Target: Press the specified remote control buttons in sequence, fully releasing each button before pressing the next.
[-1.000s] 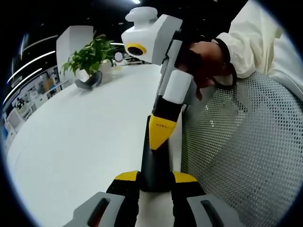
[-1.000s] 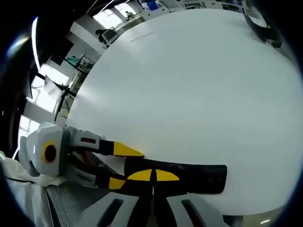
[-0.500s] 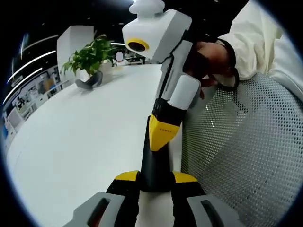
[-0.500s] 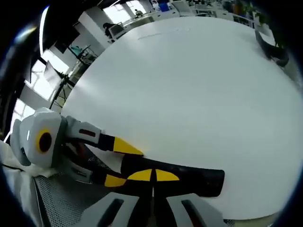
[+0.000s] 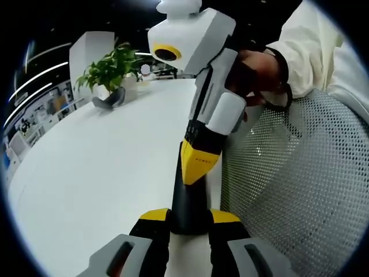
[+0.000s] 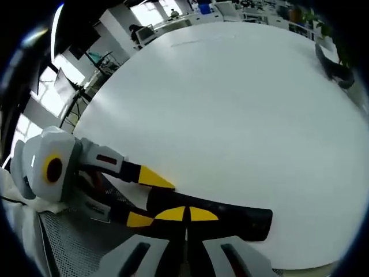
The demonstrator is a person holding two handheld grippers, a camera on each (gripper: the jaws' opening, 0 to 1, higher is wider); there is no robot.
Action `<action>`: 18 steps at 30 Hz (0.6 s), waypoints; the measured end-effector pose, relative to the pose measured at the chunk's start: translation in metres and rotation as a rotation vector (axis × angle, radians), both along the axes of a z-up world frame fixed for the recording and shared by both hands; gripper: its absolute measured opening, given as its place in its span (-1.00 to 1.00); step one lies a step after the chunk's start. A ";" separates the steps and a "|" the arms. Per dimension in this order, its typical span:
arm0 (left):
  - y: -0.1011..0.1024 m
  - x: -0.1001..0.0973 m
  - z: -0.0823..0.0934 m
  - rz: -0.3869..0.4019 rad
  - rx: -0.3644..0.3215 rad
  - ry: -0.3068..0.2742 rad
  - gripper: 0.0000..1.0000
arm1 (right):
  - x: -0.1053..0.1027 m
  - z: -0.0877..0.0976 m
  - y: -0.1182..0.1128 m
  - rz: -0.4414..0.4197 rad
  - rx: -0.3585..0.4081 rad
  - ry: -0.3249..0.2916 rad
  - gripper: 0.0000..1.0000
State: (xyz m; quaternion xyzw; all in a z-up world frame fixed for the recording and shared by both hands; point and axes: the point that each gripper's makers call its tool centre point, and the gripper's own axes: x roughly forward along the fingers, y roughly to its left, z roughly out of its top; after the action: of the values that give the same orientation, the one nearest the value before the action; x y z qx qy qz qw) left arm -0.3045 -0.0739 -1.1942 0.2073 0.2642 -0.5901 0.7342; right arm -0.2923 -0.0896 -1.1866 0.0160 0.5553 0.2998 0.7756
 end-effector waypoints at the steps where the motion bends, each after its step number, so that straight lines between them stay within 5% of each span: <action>1: 0.000 0.000 0.000 0.000 0.001 0.000 -0.50 | 0.000 0.000 0.000 -0.003 0.001 0.001 -1.00; 15: -0.004 0.001 0.001 0.012 -0.008 -0.001 -0.50 | 0.001 0.000 0.000 0.014 -0.002 -0.001 -1.00; 18: -0.004 0.002 0.000 0.013 -0.008 -0.001 -0.50 | 0.006 0.002 -0.001 0.040 -0.023 -0.059 -1.00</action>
State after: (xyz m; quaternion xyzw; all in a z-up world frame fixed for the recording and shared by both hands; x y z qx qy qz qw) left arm -0.3028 -0.0782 -1.1940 0.2031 0.2628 -0.5862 0.7390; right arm -0.2866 -0.0907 -1.1841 -0.0128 0.5359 0.3093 0.7855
